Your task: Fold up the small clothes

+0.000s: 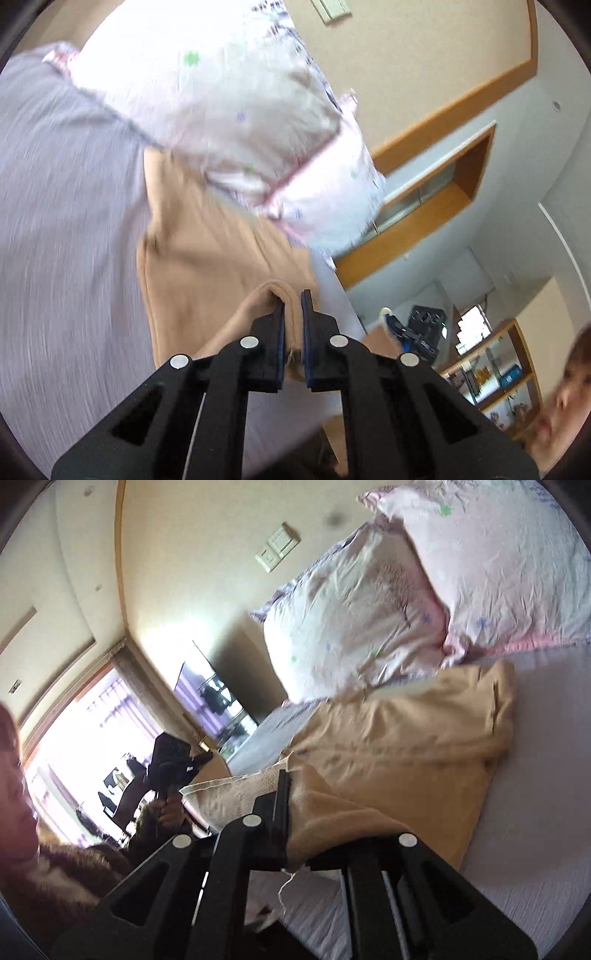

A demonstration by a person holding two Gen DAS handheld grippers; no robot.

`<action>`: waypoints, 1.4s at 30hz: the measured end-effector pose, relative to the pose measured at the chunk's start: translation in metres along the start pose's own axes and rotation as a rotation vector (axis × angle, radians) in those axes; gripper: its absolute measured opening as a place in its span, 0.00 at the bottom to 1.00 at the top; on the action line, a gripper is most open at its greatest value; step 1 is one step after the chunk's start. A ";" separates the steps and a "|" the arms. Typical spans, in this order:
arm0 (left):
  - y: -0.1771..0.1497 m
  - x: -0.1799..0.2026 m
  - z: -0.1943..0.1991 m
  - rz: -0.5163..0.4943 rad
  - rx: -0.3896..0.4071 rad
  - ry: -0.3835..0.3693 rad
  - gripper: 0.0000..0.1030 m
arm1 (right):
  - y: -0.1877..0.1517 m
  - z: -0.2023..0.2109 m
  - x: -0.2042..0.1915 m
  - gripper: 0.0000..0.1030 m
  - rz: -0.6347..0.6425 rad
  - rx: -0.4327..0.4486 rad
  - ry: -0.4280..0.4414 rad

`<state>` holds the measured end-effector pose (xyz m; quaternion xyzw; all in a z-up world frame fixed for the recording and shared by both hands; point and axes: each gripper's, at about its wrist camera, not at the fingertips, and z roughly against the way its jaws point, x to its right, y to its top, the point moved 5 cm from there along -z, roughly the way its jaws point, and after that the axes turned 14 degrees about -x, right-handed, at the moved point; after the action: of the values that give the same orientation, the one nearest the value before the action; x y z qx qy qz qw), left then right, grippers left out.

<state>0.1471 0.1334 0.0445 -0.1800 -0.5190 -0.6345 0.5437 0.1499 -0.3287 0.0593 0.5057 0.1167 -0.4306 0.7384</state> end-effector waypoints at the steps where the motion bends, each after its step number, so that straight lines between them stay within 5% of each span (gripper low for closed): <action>1: 0.024 -0.008 -0.007 0.016 0.019 0.019 0.07 | 0.022 -0.007 0.008 0.06 -0.021 0.029 -0.014; 6: 0.112 -0.082 -0.074 0.205 0.014 0.134 0.07 | 0.107 -0.058 0.111 0.06 -0.288 0.105 -0.136; 9: 0.129 -0.114 -0.098 0.282 -0.004 0.166 0.07 | 0.117 -0.091 0.178 0.06 -0.450 0.054 -0.216; 14: 0.139 -0.137 -0.097 0.313 0.009 0.199 0.07 | 0.129 -0.112 0.204 0.07 -0.485 0.030 -0.263; 15: 0.142 -0.141 -0.096 0.322 0.020 0.218 0.07 | 0.131 -0.116 0.211 0.12 -0.506 0.023 -0.290; 17: 0.148 -0.149 -0.094 0.364 0.047 0.227 0.09 | 0.133 -0.119 0.227 0.73 -0.565 0.003 -0.413; 18: 0.151 -0.153 -0.090 0.396 0.068 0.211 0.11 | 0.137 -0.117 0.231 0.76 -0.590 0.013 -0.470; 19: 0.154 -0.154 -0.085 0.412 0.083 0.192 0.22 | 0.138 -0.109 0.231 0.75 -0.601 0.045 -0.495; 20: 0.156 -0.153 -0.079 0.416 0.097 0.190 0.45 | 0.139 -0.099 0.226 0.75 -0.600 0.091 -0.489; 22: 0.154 -0.141 -0.061 0.377 0.150 0.197 0.75 | 0.135 -0.085 0.209 0.76 -0.561 0.139 -0.433; 23: 0.152 -0.132 -0.055 0.345 0.161 0.197 0.78 | 0.132 -0.081 0.198 0.76 -0.529 0.141 -0.402; 30: 0.099 -0.101 -0.057 0.275 -0.025 0.221 0.78 | 0.083 -0.104 0.146 0.77 -0.391 -0.019 -0.246; 35: 0.077 -0.095 -0.072 0.229 -0.105 0.287 0.78 | 0.072 -0.115 0.138 0.76 -0.376 -0.081 -0.383; 39: 0.104 -0.076 -0.082 0.139 -0.076 0.318 0.78 | 0.099 -0.103 0.107 0.76 -0.233 -0.037 -0.500; 42: 0.132 -0.083 -0.095 0.135 -0.090 0.347 0.78 | 0.122 -0.095 0.130 0.74 -0.264 -0.039 -0.631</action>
<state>0.3234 0.1112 0.0028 -0.1264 -0.3753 -0.6408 0.6577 0.3450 -0.3016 0.0153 0.3138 -0.0446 -0.6553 0.6857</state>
